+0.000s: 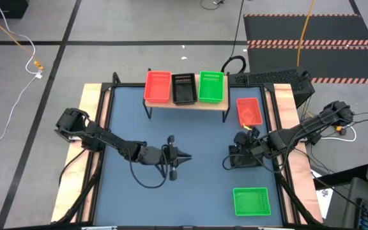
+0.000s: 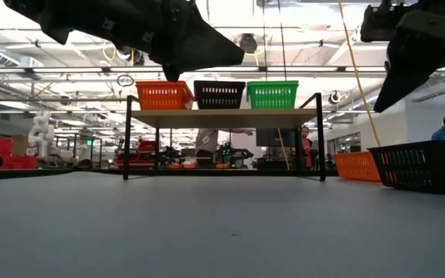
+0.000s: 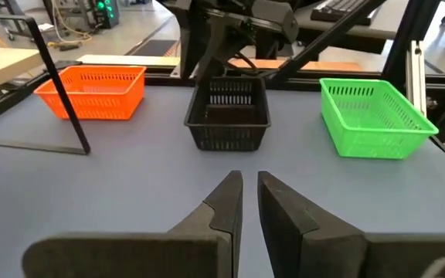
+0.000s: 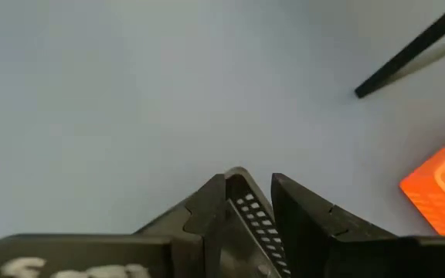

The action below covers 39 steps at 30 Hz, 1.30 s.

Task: Stack baskets on shelf by color
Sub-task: Stack the orange bin on the other orange bins on the shelf

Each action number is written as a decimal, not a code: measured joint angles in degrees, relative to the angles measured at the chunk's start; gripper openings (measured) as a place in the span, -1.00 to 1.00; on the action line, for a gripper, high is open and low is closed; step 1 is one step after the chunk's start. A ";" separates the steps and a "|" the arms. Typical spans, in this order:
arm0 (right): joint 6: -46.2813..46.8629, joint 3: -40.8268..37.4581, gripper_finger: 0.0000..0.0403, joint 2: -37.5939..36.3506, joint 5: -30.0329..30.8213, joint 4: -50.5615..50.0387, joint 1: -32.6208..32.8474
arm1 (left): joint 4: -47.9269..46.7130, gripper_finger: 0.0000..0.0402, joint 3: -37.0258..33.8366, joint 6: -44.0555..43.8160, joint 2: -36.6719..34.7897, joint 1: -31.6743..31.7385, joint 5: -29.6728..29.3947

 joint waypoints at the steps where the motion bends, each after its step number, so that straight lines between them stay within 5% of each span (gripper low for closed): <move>1: -0.17 0.00 -0.50 0.00 -0.03 0.23 0.00 | 0.09 -0.77 0.00 0.04 0.00 0.08 0.00; 13: -0.06 -0.02 -0.50 0.00 -0.13 0.59 0.00 | 8.32 -0.76 0.52 -0.28 3.84 0.21 3.78; 22: -1.03 -0.04 -0.50 0.00 -0.37 2.10 0.00 | 6.68 -0.76 10.91 -0.28 15.34 0.79 4.25; 27: -1.53 -0.04 -0.50 -0.02 -2.09 1.69 0.02 | -2.12 -0.76 17.44 1.92 17.86 1.27 4.44; 39: -3.26 -0.04 -0.50 0.00 -3.43 1.64 0.02 | -15.43 -0.17 27.66 8.10 17.65 2.74 7.44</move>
